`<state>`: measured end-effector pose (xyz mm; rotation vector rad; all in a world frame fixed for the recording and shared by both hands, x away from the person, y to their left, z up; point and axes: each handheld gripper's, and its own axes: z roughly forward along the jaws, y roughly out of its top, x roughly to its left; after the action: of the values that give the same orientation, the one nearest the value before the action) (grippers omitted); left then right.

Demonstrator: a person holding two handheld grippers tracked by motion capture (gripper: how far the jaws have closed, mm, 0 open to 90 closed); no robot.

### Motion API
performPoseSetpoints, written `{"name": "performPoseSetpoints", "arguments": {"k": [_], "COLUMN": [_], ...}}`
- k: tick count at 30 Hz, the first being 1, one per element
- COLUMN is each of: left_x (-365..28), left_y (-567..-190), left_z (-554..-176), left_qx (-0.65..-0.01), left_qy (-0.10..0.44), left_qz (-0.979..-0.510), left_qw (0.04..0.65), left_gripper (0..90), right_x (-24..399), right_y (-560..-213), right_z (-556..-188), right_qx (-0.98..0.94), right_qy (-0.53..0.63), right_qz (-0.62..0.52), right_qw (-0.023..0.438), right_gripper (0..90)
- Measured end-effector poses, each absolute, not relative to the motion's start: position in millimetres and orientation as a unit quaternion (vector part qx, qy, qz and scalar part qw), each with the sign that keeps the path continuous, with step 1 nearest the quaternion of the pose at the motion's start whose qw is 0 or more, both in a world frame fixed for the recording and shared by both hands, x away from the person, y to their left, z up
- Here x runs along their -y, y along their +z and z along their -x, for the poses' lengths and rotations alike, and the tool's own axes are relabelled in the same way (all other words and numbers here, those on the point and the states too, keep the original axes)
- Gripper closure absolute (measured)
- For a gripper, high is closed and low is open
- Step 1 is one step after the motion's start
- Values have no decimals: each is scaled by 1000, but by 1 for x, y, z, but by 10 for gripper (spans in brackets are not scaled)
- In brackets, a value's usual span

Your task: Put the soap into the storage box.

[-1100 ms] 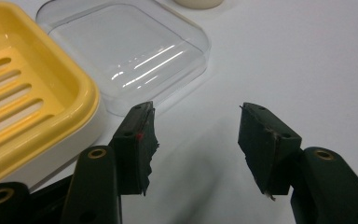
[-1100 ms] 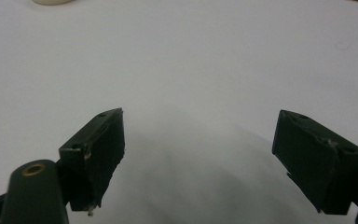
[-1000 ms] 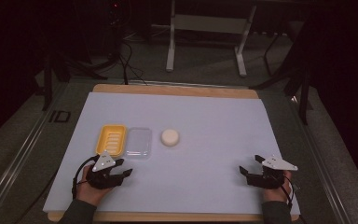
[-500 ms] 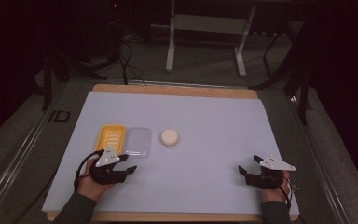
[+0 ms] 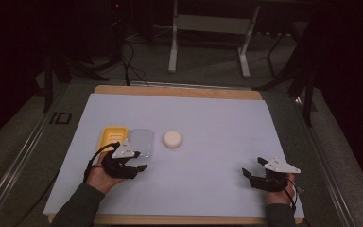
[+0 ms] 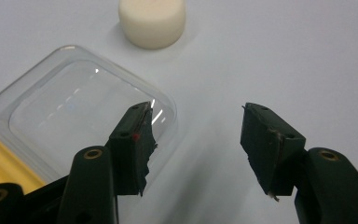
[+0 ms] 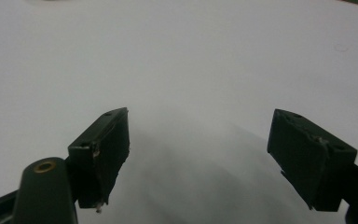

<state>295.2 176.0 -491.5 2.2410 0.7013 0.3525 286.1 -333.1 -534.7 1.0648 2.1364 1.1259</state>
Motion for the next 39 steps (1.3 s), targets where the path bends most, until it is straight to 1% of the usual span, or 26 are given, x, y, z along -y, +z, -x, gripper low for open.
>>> {"name": "performPoseSetpoints", "arguments": {"k": [24, 27, 34, 39], "left_x": [-153, -150, -147, -142], "left_y": [-481, -480, -478, -476], "left_z": [-320, -323, -331, -336], "left_qx": [-237, -238, -239, -241], "left_qy": [132, 135, 135, 141], "left_qz": [-897, -898, -900, -903], "left_qw": [349, 344, 338, 325], "left_gripper": [438, 431, 430, 408], "right_x": [332, 332, 331, 331], "right_y": [-535, -535, -535, -535], "right_z": [-285, -285, -285, -285], "right_qx": [-787, -789, -791, -790], "right_qy": [412, 412, 411, 412], "right_qz": [-386, -382, -379, -379], "right_qw": [250, 247, 250, 250], "right_gripper": [204, 219, 216, 211]}}
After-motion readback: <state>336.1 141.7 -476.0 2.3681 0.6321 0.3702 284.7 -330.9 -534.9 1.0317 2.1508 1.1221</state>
